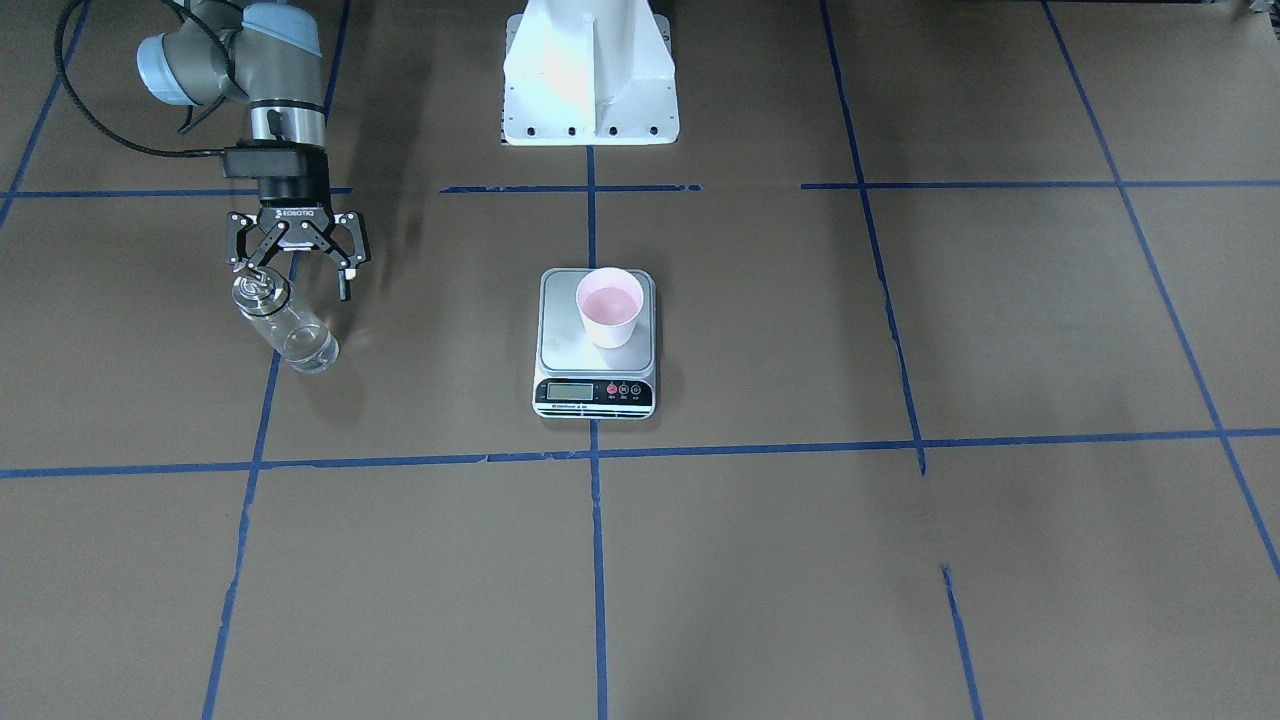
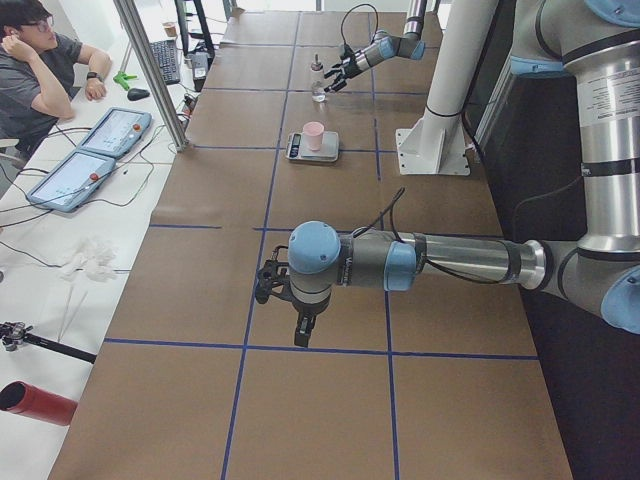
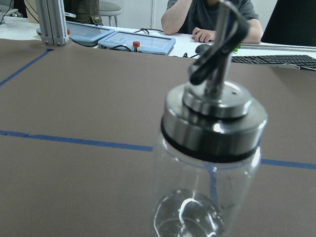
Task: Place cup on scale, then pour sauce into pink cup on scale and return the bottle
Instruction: 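Carry the upright bottle back and lower it to its spot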
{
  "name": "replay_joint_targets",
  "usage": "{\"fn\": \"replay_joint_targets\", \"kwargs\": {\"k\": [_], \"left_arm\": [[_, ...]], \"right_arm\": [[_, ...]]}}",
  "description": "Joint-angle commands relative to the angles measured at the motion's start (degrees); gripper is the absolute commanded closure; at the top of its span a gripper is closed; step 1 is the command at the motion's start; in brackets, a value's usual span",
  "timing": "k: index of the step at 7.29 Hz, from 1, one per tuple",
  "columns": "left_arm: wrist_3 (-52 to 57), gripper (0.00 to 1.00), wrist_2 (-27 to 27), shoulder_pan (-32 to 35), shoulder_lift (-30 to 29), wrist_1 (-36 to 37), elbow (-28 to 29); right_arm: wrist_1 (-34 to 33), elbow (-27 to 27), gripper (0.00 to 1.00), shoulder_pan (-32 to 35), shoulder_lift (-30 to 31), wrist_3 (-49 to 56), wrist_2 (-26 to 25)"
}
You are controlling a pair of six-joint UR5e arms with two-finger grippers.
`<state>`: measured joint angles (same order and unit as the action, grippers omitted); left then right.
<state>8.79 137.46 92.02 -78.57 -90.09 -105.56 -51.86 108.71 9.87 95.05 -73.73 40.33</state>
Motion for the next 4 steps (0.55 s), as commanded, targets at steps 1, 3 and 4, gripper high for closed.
{"fn": "replay_joint_targets", "kwargs": {"k": [1,3,4], "left_arm": [[0.0,0.00,0.0,0.0,0.0,0.1,0.0],[0.0,0.00,0.0,0.0,0.0,0.1,-0.1],[0.0,0.00,0.0,0.0,0.0,0.0,-0.1]], "right_arm": [[0.1,3.2,0.00,-0.9,4.9,0.5,0.1],[0.0,5.8,0.00,-0.6,8.0,6.1,2.1],[0.5,5.9,0.00,-0.5,9.4,7.8,2.6]]}}
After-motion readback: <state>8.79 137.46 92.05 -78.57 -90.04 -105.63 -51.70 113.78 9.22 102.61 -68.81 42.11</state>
